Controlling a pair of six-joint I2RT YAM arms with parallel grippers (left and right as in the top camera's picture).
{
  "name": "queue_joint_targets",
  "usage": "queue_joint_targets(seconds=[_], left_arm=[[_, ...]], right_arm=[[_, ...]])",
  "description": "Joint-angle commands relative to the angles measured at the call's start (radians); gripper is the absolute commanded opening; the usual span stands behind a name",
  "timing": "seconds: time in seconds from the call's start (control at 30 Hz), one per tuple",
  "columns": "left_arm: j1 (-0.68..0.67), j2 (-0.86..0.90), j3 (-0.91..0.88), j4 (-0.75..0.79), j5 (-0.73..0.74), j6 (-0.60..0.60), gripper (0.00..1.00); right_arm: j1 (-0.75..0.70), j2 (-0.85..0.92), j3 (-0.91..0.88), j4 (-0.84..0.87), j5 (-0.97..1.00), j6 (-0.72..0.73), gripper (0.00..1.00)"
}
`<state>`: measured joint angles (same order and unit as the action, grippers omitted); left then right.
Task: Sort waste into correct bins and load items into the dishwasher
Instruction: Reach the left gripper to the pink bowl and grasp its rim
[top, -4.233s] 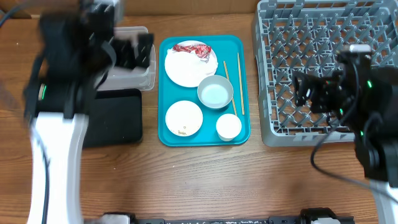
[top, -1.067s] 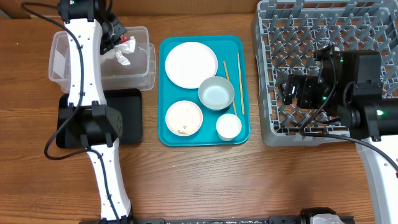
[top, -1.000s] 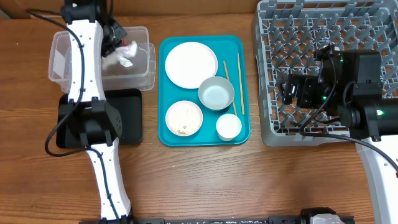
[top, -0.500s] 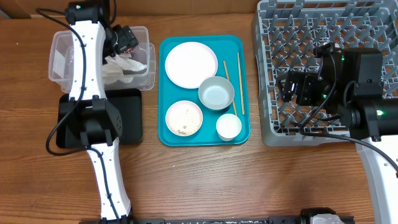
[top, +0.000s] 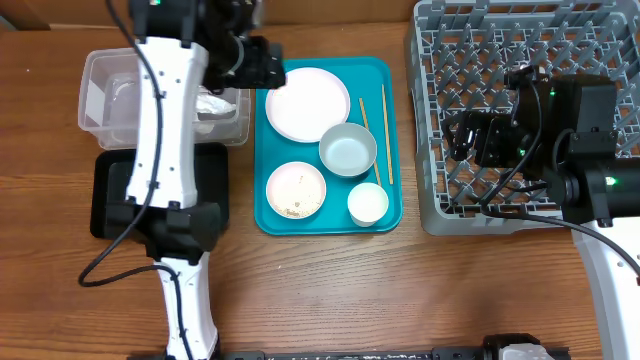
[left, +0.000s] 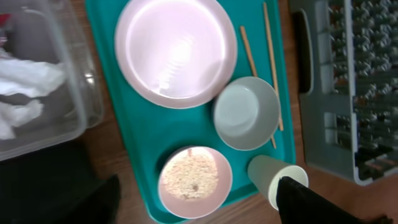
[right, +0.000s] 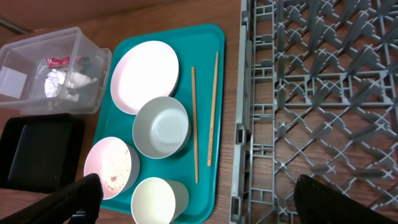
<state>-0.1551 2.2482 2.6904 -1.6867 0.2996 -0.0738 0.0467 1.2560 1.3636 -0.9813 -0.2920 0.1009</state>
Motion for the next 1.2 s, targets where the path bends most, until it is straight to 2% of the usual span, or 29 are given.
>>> queue_joint_targets(seconds=[0.0, 0.1, 0.23, 0.53, 0.67, 0.8, 0.9, 1.0, 1.17], left_arm=[[-0.040, -0.055, -0.055, -0.003, 0.015, -0.017, 0.80], [-0.127, -0.189, -0.253, -0.003, 0.000, -0.037, 0.80], [-0.210, -0.233, -0.384, 0.000, -0.085, -0.105, 0.78], [-0.393, -0.213, -0.673, 0.182, -0.270, -0.138, 0.49], [-0.402, -0.213, -0.779, 0.254, -0.284, -0.172, 0.45], [-0.401, -0.213, -0.857, 0.341, -0.284, -0.179, 0.46], [-0.403, -0.212, -0.921, 0.397, -0.285, -0.252, 0.45], [-0.403, -0.212, -0.990, 0.463, -0.286, -0.307, 0.39], [-0.403, -0.212, -1.084, 0.555, -0.299, -0.321, 0.35]], right_arm=[[0.004, -0.002, 0.029, -0.005, -0.009, 0.005, 1.00], [0.004, -0.002, 0.029, -0.012, -0.009, 0.005, 1.00], [0.004, -0.002, 0.029, -0.011, 0.001, 0.004, 1.00], [0.004, 0.002, 0.029, -0.024, 0.002, 0.005, 1.00], [0.004, 0.002, 0.029, -0.047, 0.002, 0.005, 1.00], [0.004, 0.002, 0.029, -0.062, 0.002, 0.005, 1.00], [0.004, 0.002, 0.029, -0.076, 0.002, 0.005, 1.00], [0.004, 0.002, 0.028, -0.082, 0.002, 0.005, 1.00], [0.004, 0.002, 0.028, -0.078, -0.003, 0.006, 1.00]])
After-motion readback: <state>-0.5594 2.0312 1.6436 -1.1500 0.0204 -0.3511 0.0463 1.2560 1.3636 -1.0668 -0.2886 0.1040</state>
